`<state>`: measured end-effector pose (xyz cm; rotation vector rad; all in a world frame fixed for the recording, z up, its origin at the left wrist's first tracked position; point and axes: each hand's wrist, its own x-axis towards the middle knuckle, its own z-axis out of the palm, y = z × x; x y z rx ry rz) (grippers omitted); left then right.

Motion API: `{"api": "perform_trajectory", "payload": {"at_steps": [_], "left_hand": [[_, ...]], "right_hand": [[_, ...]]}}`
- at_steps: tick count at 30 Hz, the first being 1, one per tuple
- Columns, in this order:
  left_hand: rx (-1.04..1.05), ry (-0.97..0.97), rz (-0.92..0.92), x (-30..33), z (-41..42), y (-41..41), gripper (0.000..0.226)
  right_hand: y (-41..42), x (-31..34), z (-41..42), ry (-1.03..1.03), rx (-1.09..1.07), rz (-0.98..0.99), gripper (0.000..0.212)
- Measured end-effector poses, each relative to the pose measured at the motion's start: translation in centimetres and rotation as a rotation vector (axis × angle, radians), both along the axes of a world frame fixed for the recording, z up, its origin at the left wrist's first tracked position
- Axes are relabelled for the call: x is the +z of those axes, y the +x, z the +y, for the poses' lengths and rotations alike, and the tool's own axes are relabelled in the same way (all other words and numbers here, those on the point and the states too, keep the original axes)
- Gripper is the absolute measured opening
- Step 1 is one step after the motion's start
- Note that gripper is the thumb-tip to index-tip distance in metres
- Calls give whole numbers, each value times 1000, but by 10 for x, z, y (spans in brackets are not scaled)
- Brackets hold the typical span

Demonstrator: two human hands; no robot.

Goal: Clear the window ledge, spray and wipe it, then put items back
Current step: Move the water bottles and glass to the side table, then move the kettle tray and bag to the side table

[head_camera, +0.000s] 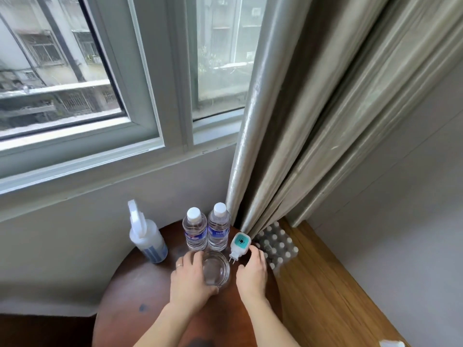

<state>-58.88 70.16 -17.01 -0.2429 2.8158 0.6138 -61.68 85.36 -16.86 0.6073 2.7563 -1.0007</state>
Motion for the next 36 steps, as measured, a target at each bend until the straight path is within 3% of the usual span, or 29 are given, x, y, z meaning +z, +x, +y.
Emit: {"api": "perform_trajectory", "payload": {"at_steps": [9, 22, 36], "left_hand": [[-7, 23, -44, 77, -69, 33, 73], [99, 77, 78, 154, -256, 141, 64], [339, 54, 168, 201, -426, 256, 74]], "right_hand": [[45, 78, -61, 43, 309, 22, 53], [144, 152, -239, -153, 420, 35, 44], [227, 200, -415, -288, 653, 84, 38]]}}
